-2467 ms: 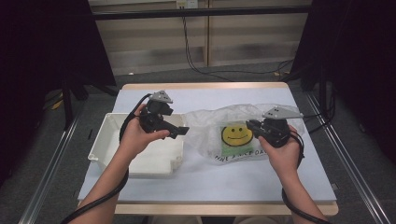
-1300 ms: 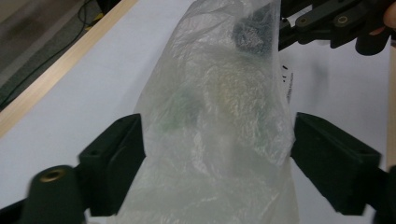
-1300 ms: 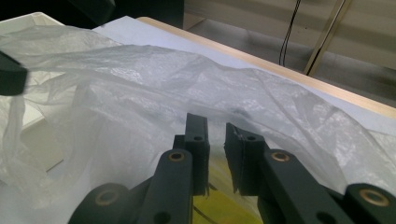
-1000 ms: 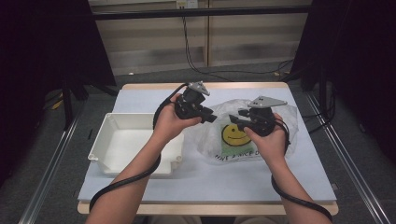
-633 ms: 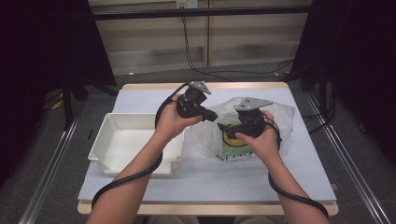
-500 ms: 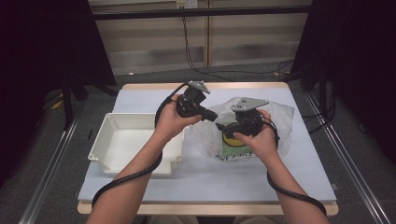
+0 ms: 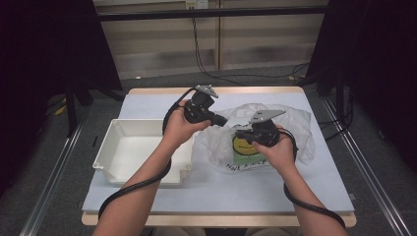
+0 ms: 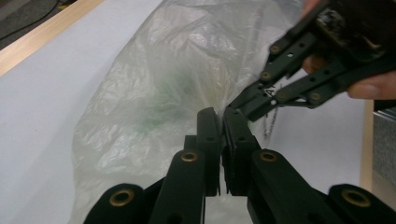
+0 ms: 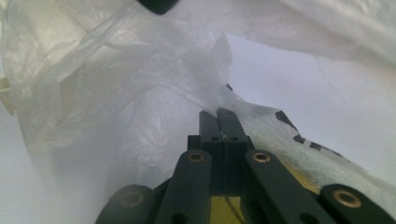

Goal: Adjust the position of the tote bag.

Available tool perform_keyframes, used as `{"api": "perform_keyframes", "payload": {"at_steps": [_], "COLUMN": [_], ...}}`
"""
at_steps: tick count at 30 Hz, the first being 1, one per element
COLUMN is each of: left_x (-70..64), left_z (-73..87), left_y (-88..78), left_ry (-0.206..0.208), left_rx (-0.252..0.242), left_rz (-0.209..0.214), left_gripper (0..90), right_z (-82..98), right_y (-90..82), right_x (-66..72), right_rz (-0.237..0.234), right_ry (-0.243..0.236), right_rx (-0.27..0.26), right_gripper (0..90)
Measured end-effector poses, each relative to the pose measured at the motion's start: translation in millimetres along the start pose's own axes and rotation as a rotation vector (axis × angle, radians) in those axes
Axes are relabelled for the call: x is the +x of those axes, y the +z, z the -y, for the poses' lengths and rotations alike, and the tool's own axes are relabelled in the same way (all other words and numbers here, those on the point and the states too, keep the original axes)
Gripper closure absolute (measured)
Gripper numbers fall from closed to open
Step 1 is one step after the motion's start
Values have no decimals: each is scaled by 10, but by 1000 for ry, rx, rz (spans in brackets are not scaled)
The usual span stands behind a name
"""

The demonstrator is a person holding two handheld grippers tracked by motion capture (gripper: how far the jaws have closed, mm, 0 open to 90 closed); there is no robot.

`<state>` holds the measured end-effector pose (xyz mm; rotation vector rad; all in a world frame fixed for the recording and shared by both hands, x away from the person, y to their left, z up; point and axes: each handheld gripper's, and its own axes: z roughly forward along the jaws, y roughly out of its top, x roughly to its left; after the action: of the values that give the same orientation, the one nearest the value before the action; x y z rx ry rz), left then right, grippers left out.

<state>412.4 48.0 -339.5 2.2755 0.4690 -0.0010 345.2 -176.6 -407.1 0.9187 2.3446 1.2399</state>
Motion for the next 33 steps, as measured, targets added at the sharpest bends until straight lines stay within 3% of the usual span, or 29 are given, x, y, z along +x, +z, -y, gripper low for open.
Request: {"api": "perform_keyframes", "payload": {"at_steps": [9, 11, 19, 24, 33], "left_x": [90, 100, 133, 170, 261], "left_z": [84, 91, 165, 245, 225], "left_y": [3, -8, 3, 41, 141], "left_ry": [-48, -42, -53, -84, -64], "left_rx": [-36, -31, -19, -20, 15], "left_rz": [-23, -31, -73, -88, -78], "left_gripper": [884, 885, 892, 893, 895], "right_z": [214, 241, 448, 601, 781], "right_y": [-30, -36, -82, -101, -106], "right_x": [69, 82, 271, 388, 434], "right_rz": [-33, -31, -80, -93, -110], "right_ry": [22, 24, 24, 13, 26], "right_rx": [10, 13, 24, 44, 64], "right_gripper": [900, 900, 900, 900, 900]}}
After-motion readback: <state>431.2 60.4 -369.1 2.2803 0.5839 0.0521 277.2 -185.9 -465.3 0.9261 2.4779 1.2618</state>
